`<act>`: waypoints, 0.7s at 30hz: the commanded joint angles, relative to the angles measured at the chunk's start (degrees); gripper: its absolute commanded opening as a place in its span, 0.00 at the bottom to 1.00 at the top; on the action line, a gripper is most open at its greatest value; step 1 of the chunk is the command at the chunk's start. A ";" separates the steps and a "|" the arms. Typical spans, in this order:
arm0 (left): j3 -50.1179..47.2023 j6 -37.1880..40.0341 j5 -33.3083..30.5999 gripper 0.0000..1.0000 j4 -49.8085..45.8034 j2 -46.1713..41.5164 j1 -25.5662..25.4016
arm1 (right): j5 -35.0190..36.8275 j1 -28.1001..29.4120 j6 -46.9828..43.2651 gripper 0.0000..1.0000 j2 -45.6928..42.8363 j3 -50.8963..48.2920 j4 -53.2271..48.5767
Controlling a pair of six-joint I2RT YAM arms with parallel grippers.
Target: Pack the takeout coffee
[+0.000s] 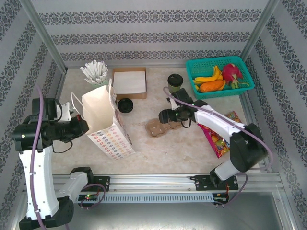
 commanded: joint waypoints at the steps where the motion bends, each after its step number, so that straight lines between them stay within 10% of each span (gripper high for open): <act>1: -2.54 2.04 4.84 0.00 6.05 -0.39 -2.83 | 3.90 2.78 -0.22 0.83 4.77 3.22 -4.61; 10: -3.33 4.74 -6.31 0.00 12.16 7.28 -22.73 | 9.02 5.33 1.52 0.72 9.85 3.82 -3.88; 21: -0.48 19.75 -1.80 0.00 11.42 17.11 -25.06 | 9.55 5.57 -3.99 0.58 10.98 4.55 -4.15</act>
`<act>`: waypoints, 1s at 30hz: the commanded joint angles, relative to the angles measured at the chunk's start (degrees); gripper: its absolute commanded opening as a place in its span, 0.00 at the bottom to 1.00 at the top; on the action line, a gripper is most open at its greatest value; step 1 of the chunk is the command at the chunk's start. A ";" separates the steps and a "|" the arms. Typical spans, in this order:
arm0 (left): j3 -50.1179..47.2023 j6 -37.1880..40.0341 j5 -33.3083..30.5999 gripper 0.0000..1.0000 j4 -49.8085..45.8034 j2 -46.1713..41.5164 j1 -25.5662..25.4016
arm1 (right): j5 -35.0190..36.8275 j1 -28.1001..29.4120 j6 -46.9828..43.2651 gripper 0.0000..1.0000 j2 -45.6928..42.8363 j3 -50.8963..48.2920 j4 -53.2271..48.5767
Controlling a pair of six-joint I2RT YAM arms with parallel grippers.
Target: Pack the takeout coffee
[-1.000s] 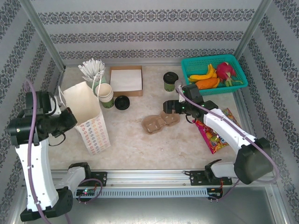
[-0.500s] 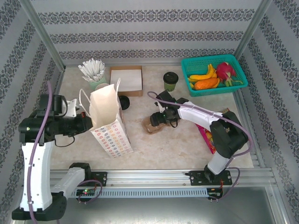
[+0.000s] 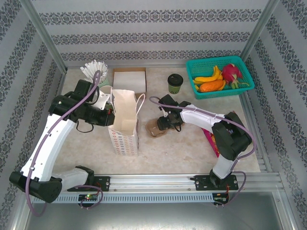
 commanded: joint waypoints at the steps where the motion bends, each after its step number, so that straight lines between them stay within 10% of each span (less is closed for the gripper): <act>1: 2.61 8.13 0.83 0.00 -2.55 1.76 -0.70 | 1.19 0.72 -2.64 0.58 1.46 1.94 -1.19; 22: 6.36 16.06 11.90 0.00 -4.54 7.72 -2.52 | 3.48 0.14 -3.73 0.39 0.14 1.67 -4.77; 30: 9.89 21.12 6.54 0.00 -7.39 11.79 -3.70 | 3.69 -0.95 -3.96 0.38 -0.44 0.75 -5.12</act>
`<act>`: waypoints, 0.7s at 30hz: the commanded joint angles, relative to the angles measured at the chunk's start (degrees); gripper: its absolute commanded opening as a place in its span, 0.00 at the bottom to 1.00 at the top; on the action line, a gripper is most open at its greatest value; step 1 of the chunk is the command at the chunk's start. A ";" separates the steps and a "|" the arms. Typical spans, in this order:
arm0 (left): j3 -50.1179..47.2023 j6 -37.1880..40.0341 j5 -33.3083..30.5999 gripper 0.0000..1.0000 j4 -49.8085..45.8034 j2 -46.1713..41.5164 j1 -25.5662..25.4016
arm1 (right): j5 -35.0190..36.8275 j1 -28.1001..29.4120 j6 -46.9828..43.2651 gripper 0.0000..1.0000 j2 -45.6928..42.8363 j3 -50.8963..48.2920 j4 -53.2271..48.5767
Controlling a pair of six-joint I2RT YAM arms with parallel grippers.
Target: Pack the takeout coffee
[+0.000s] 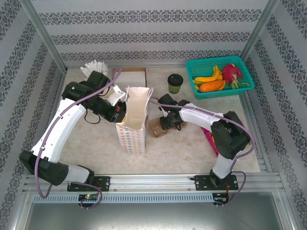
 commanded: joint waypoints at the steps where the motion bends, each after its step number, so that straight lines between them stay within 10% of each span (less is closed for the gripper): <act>1: 1.51 3.44 -2.93 0.00 -2.80 1.59 -0.58 | 1.45 -0.92 -1.19 0.38 -1.67 -1.02 -1.97; 7: 3.97 2.46 -6.43 0.00 -0.67 4.43 -0.38 | 1.94 -2.17 -1.00 0.36 -3.39 -1.57 -1.56; 21: -2.08 -23.08 -12.11 0.75 5.48 -6.02 0.34 | 0.89 -2.48 0.70 0.36 -5.46 -2.42 -1.10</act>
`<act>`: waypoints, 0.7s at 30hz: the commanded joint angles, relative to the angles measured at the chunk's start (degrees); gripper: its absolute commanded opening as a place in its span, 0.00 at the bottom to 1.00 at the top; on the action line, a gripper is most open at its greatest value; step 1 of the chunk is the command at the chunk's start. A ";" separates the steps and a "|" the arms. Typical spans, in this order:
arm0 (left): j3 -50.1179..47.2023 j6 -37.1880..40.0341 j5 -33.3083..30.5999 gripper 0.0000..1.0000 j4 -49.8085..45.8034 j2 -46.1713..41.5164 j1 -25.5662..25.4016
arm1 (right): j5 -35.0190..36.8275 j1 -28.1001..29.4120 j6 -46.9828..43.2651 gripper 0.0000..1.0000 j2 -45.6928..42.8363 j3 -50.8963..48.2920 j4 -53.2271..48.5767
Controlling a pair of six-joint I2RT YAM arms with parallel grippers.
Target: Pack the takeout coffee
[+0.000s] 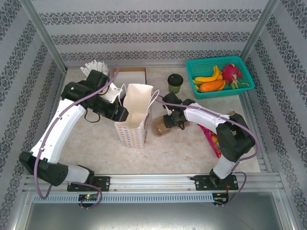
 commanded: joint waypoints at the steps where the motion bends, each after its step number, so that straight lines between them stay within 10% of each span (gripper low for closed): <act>1: -2.59 -15.57 -5.90 0.78 3.41 -5.59 0.18 | -0.03 -0.27 0.81 0.36 -2.21 -1.06 -0.70; 7: -6.95 -33.09 -12.75 0.81 7.54 -11.85 -1.00 | -0.25 -0.10 1.31 0.35 -2.87 -1.28 -1.41; 13: -7.35 -33.19 -17.74 0.78 8.78 -9.52 -2.25 | 0.18 -0.12 1.81 0.35 -2.54 -1.12 -1.32; 21: -4.61 -25.61 -21.93 0.35 10.31 -5.13 -2.19 | 2.35 0.39 3.12 0.33 -2.61 -1.16 -0.30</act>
